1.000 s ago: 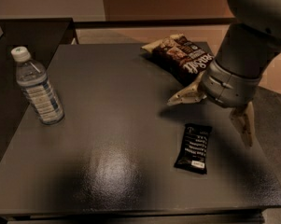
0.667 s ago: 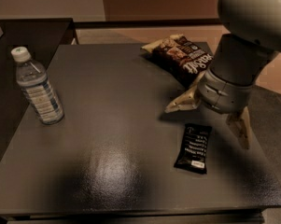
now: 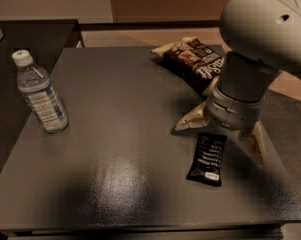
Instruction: Move rxbar chocolate near blue plastic bottle
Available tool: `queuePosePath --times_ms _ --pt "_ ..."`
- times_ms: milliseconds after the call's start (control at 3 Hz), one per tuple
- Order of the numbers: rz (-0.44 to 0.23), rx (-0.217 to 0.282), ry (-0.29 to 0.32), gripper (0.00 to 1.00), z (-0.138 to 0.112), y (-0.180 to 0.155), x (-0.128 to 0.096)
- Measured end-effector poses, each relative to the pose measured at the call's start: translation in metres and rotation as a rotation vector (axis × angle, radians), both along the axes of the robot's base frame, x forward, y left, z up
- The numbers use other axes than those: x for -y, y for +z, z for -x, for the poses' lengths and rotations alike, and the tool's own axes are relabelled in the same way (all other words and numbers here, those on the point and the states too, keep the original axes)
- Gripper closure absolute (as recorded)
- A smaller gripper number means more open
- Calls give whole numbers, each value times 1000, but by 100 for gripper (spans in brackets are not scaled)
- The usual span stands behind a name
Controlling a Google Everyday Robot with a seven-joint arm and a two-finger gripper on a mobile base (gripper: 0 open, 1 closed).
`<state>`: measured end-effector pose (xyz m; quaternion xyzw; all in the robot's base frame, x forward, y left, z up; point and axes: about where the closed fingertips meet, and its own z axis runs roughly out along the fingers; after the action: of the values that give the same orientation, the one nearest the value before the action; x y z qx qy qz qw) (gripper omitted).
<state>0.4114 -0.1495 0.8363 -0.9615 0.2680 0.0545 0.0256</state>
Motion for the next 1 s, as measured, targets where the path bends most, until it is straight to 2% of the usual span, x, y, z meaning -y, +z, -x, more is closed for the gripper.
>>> queuePosePath --times_ms 333,667,1000 --pt "17 -1 2 0 0 -7 1" --pt "21 -1 -3 16 0 -10 1" --pt "23 -6 -5 39 2 -10 -1"
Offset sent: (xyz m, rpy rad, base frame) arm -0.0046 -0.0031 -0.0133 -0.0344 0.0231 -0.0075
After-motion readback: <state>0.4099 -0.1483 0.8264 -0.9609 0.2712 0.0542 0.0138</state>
